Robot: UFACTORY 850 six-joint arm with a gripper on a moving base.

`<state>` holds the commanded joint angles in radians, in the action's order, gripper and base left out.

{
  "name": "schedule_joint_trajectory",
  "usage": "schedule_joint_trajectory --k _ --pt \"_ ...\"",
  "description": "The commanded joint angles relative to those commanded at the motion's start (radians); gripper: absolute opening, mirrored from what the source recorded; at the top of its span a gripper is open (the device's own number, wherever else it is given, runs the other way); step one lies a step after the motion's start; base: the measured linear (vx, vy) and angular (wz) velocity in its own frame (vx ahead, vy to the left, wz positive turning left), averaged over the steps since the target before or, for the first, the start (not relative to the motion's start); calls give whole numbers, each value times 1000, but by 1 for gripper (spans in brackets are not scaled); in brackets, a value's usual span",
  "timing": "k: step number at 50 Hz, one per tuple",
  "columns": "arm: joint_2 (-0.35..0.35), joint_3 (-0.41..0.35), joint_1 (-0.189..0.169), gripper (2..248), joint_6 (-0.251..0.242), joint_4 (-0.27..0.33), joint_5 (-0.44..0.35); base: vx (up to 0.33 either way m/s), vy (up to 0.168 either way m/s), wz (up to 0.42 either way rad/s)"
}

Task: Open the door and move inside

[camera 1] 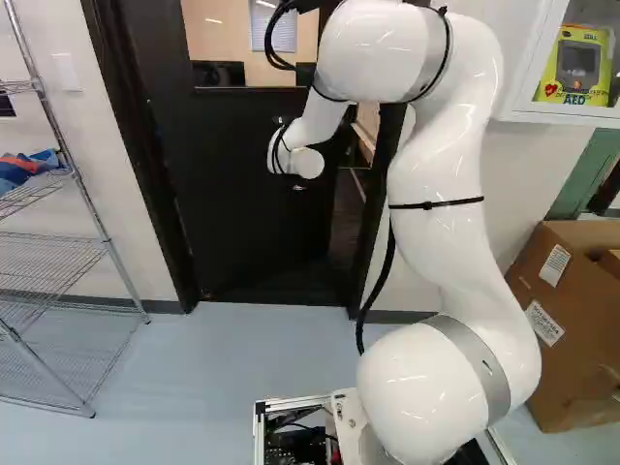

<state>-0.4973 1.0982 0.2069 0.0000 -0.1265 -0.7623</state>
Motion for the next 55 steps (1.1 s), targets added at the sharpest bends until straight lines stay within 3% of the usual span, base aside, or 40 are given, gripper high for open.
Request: schedule_joint_trajectory --k 55 --pt "271 -329 -42 247 0 83 0 0 0 0"
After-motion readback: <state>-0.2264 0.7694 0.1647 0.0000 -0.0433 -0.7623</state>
